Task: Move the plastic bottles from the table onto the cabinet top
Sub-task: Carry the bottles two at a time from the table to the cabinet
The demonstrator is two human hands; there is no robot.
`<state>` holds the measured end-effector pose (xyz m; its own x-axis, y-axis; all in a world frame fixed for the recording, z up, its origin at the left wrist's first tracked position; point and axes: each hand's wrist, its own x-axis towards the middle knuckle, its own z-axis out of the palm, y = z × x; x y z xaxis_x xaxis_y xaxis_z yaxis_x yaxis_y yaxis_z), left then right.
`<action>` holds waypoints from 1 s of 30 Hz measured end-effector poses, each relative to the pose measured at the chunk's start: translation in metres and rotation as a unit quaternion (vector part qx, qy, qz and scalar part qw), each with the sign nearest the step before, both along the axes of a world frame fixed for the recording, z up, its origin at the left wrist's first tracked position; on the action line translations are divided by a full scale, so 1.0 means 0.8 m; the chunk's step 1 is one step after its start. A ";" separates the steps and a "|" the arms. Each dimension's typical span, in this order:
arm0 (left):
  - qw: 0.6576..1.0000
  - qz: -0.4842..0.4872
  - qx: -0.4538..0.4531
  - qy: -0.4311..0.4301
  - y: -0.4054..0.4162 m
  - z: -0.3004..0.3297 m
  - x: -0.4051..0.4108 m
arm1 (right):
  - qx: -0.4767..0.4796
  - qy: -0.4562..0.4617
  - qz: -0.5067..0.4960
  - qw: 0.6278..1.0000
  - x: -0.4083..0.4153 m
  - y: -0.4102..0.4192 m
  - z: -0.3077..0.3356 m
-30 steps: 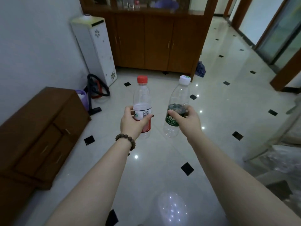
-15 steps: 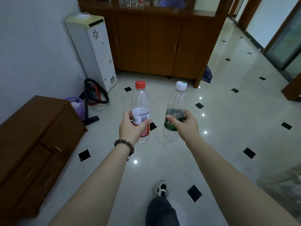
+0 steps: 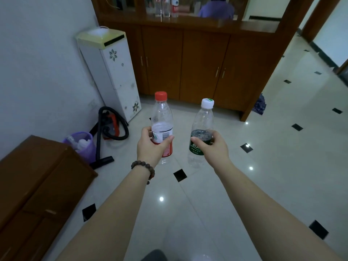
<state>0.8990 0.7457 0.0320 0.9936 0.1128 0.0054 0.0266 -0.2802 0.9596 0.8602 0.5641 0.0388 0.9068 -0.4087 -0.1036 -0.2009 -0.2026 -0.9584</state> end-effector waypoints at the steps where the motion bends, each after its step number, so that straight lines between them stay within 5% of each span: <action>1: 1.000 0.003 -0.001 0.002 -0.004 -0.002 0.019 | -0.001 0.000 0.004 1.000 0.020 -0.004 -0.002; 30: 1.000 0.020 0.004 0.006 -0.092 0.012 0.761 | -0.019 -0.026 0.019 0.999 0.755 -0.114 0.031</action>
<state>1.5082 0.6724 0.0416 0.9884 0.1515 -0.0057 0.0495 -0.2868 0.9567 1.4646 0.4730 0.0636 0.9258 -0.3758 -0.0406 -0.1420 -0.2464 -0.9587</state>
